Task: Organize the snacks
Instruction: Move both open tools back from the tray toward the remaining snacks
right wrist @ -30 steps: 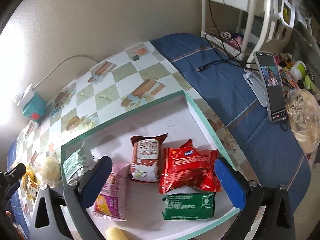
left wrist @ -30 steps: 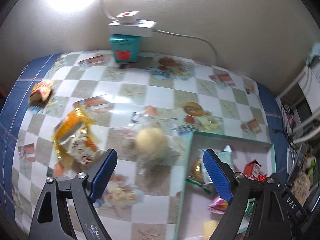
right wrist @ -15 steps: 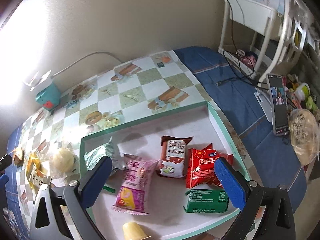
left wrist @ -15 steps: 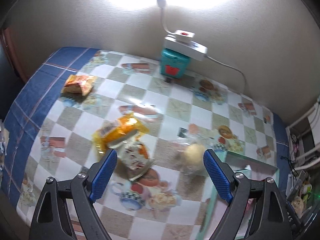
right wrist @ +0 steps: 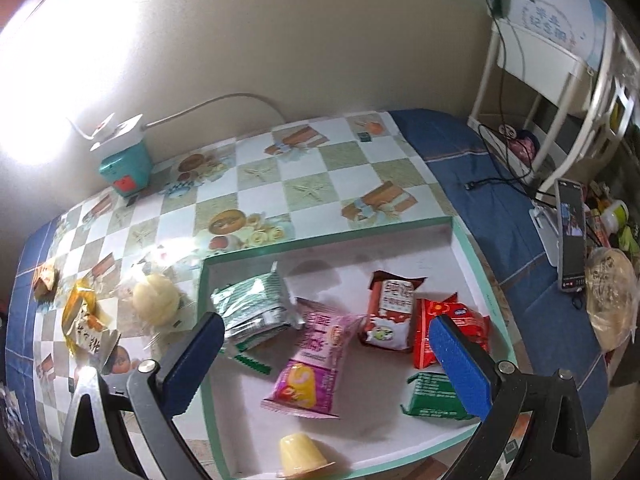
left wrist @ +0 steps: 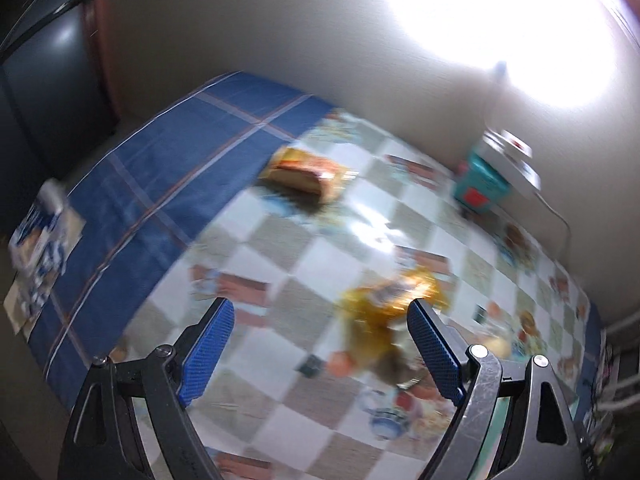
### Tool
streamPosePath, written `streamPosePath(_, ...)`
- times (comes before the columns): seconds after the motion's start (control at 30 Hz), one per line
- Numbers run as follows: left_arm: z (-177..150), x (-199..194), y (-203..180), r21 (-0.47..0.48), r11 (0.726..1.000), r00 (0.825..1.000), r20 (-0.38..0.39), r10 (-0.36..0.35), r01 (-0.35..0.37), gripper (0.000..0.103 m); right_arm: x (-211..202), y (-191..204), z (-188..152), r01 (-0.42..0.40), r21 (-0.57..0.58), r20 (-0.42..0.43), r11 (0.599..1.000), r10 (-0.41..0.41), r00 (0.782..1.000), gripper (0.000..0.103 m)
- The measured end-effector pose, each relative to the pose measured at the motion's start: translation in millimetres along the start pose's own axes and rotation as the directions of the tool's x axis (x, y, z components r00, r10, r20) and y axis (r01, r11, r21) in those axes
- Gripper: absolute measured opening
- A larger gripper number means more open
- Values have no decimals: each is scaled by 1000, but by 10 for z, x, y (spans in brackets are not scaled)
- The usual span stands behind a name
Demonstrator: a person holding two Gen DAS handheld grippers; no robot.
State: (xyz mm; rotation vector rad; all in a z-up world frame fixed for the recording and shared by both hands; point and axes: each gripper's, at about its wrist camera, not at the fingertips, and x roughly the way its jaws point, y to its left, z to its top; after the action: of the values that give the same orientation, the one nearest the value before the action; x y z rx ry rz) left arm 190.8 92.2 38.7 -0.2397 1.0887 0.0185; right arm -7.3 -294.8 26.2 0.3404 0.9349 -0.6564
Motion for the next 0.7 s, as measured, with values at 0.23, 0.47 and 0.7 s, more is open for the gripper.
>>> streamPosePath(0.23,46,79,503,-123,992,1000,-16,3,-5,89,49,364,-89,-17,-79,-5,997,17,1000,103)
streamPosePath(0.47,52,213,718,-178,984,999,-45,-2,-6,89,90,766,-180,-105,-141,-24,984,102,994,103)
streamPosePath(0.7,37,349,694,-223,975,998,-52,-20,8,89,91,1189,-90,-191,-171,-2,966,194,981,103)
